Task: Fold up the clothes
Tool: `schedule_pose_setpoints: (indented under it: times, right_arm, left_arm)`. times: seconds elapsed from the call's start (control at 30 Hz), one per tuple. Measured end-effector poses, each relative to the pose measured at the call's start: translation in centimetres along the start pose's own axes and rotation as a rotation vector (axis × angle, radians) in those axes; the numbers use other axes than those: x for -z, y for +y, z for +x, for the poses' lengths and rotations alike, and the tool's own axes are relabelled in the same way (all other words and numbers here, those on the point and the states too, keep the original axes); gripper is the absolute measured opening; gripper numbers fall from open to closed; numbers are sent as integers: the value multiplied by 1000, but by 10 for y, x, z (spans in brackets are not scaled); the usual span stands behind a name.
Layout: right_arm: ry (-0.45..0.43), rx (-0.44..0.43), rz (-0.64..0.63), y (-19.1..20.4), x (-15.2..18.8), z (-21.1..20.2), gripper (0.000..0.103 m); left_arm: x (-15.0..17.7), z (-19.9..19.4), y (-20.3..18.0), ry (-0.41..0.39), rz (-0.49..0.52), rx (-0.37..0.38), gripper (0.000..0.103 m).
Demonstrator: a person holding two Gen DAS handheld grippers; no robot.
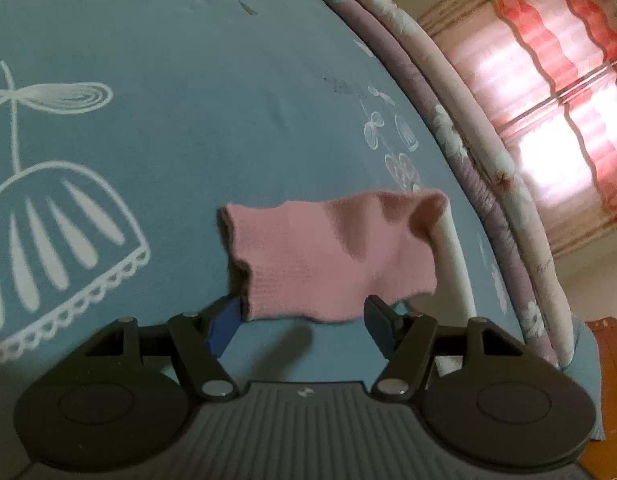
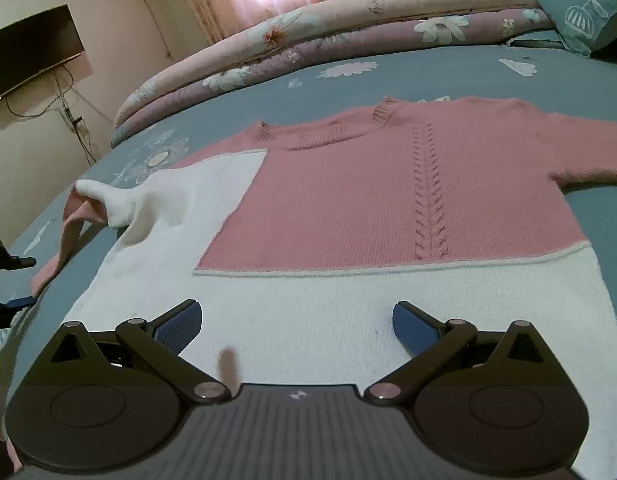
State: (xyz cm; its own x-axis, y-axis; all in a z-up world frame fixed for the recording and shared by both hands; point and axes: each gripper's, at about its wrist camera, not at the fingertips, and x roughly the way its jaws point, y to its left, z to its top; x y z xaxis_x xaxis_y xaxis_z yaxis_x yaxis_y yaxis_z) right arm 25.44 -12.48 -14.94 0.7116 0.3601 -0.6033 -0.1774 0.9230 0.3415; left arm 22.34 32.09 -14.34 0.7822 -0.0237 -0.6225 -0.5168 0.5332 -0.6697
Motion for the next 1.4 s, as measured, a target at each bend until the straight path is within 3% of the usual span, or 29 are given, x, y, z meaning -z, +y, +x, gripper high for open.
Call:
schedule_pose_setpoints:
  times: [0.27,0.33,0.4,0.47,0.77,0.9,1.13,1.23,1.33,1.4]
  right_arm:
    - [1,-2,-10,0,-1,1,103]
    - [1,-2,-14,1,-1,1,103]
    - [1,-1,-16,1,-1,1,103]
    - [0,0,-20,1,0,1,103]
    - [-1,5,-31,3,1,1,103]
    - [-1,9,-39,4,1,2,103]
    - [-2,21,-61,6,2,2,103]
    - [-3,25,-67,7,2,3,103]
    - [-4,30,-77,8,3,3,103]
    - [-5,35,-86,9,3,4,103]
  left_arm:
    - [-19,17,17,-67,-113,79,65]
    - [-20,20,14,-68,-93,68,55]
    - [-21,22,9,-63,-47,40,28]
    - [-22,22,4,-64,-5,-7,17]
    - [-54,9,-48,-156,252,-174,13]
    - [-82,-3,-74,-249,360,-251,13]
    - [-121,-21,-97,-352,434,-368,13]
    - [-134,-28,-104,-422,456,-433,7]
    - [-142,-31,-106,-449,466,-474,7]
    - [-145,-27,-104,-401,460,-436,7]
